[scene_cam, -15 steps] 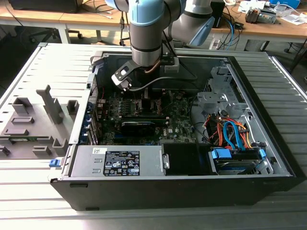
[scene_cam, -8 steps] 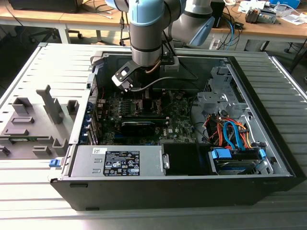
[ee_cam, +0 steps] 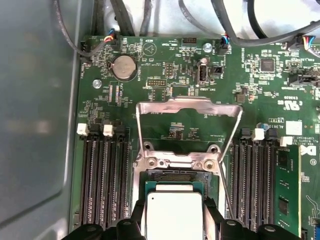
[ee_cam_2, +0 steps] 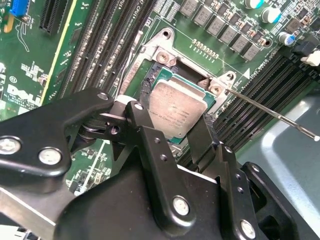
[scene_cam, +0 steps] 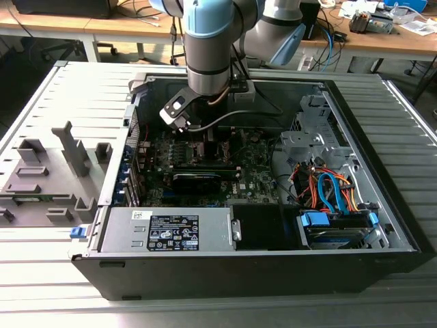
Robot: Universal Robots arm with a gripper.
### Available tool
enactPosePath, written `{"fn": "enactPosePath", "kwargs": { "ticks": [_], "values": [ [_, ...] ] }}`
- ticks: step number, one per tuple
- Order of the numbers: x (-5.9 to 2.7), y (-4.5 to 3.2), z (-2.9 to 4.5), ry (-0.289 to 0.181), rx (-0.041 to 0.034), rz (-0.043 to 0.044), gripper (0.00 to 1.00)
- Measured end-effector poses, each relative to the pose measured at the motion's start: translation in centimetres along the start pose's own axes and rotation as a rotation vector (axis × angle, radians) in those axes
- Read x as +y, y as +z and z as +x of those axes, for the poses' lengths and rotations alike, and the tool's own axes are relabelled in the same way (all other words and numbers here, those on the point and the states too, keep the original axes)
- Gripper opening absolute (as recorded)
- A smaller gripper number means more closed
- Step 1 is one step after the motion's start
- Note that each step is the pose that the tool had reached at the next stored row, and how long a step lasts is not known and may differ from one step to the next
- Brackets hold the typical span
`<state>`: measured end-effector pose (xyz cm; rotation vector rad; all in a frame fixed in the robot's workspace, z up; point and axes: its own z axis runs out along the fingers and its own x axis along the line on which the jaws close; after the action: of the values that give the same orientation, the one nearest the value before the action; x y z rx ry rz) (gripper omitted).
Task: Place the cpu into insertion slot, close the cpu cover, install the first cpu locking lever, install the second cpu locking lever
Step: 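Place the cpu into insertion slot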
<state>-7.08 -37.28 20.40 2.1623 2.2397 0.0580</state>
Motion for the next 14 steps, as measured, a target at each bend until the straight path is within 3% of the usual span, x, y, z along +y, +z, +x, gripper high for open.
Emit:
{"fn": "enactPosePath", "kwargs": {
  "ticks": [4, 7, 14],
  "values": [
    [0.07, 0.06, -0.1, 0.032, -0.002, 0.0, 0.54],
    [0.45, 0.12, -0.11, 0.037, -0.003, 0.0, 0.54],
    [0.41, 0.34, -0.17, 0.044, -0.0035, -0.0002, 0.54]
  ]
}}
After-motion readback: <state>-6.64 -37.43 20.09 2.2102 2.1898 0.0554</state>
